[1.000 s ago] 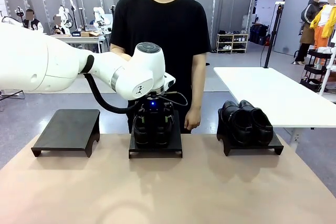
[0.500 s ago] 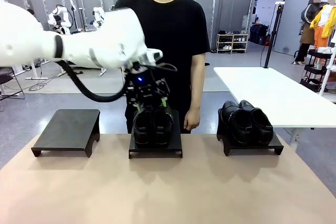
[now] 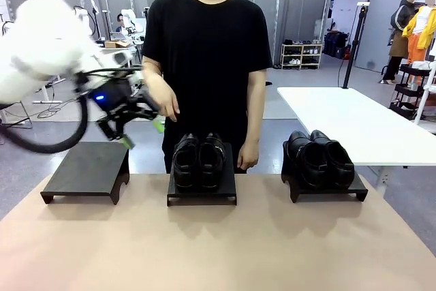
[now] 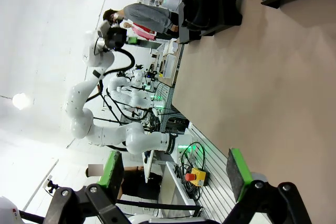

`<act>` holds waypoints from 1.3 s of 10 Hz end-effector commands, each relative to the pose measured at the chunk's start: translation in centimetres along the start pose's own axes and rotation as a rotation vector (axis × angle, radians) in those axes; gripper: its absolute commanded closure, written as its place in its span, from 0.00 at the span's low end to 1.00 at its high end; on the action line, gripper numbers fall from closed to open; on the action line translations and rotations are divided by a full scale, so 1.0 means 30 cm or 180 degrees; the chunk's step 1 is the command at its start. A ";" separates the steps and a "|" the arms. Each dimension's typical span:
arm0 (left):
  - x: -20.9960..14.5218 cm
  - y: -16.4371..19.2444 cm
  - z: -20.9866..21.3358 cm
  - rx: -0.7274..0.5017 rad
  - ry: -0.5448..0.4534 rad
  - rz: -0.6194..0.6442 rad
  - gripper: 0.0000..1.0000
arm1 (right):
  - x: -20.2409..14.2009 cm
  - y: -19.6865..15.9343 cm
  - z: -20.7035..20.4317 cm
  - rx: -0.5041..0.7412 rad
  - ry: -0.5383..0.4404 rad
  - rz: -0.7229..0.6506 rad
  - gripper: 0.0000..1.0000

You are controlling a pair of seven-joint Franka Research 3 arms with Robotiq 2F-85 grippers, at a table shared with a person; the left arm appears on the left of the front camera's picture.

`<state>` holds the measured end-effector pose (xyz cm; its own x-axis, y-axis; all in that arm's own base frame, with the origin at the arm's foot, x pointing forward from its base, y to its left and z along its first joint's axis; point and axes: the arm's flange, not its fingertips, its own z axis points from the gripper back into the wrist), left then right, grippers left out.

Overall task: Place the shoes on the stand as instructed by the person.
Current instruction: Pick up another pair of Shoes and place it on the Shoes Stand indicated by the person.

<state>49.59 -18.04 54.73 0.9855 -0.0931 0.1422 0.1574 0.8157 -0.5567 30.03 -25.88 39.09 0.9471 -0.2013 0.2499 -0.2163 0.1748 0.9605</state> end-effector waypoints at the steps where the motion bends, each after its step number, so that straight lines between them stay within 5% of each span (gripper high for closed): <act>1: -0.183 0.203 0.103 -0.0581 0.0170 -0.0209 0.00 | -0.001 0.003 0.003 0.0002 -0.0015 0.0017 0.00; 7: -0.489 0.833 0.303 -0.2162 -0.0188 -0.0369 0.00 | -0.001 0.003 0.003 0.0002 -0.0015 0.0017 0.00; 13: -0.809 1.314 0.289 -0.2647 -0.0567 -0.0366 0.00 | -0.001 0.003 0.003 0.0002 -0.0015 0.0017 0.00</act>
<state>31.20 19.78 37.15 0.9499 0.0119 0.3124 0.3073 0.1487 -0.9399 29.99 -25.96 39.06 0.9469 -0.2033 0.2492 -0.2152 0.1753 0.9607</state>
